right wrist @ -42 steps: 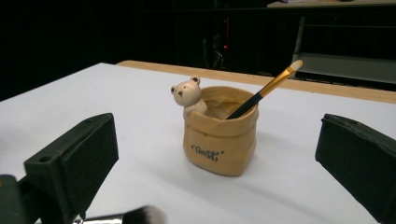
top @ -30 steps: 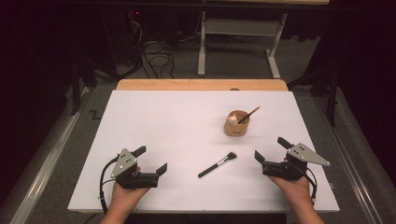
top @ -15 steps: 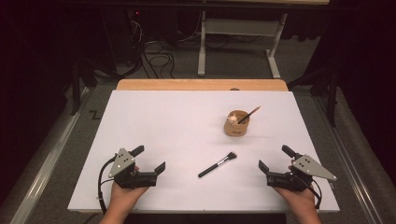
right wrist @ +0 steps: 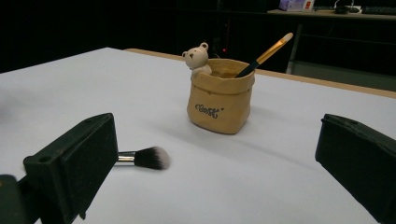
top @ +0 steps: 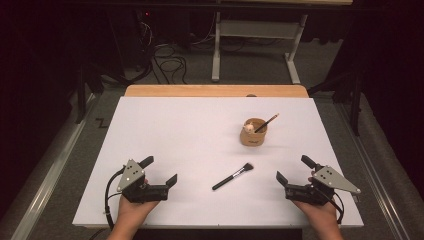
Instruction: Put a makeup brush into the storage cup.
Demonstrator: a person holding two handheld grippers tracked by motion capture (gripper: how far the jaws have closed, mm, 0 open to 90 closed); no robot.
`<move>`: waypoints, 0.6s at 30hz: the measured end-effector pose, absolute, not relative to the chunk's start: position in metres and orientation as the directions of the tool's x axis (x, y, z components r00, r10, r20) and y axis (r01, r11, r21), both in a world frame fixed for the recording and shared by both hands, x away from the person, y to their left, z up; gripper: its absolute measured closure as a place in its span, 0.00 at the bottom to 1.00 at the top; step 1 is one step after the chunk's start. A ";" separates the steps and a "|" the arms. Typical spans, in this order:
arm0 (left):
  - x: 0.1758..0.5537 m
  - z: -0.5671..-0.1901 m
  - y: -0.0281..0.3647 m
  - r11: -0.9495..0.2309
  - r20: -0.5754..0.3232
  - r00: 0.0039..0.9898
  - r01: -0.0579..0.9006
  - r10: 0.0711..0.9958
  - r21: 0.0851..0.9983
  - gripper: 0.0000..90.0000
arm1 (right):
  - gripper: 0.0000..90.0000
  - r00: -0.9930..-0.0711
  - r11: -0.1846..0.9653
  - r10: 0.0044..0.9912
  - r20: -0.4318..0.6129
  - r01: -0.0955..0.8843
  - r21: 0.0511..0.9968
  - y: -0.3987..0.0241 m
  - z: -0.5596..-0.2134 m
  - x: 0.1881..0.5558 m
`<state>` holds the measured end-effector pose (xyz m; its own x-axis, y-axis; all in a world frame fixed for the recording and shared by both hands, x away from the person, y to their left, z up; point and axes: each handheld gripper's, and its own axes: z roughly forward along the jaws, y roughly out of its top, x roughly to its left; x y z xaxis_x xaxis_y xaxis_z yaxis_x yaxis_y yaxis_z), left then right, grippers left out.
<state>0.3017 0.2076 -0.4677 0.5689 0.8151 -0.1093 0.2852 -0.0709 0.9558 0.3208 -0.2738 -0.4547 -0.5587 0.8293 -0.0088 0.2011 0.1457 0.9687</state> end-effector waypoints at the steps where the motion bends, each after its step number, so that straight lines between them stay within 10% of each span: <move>1: 0.302 -0.467 0.208 -0.070 -0.108 0.566 0.284 0.817 0.956 0.00 | 0.00 -0.560 0.147 0.829 -0.011 0.198 0.969 -0.274 -0.455 0.321; 18: 0.317 -0.471 0.196 -0.174 -0.121 0.581 0.426 0.805 0.888 0.01 | 0.00 -0.595 0.187 0.803 -0.036 0.194 0.963 -0.270 -0.461 0.322</move>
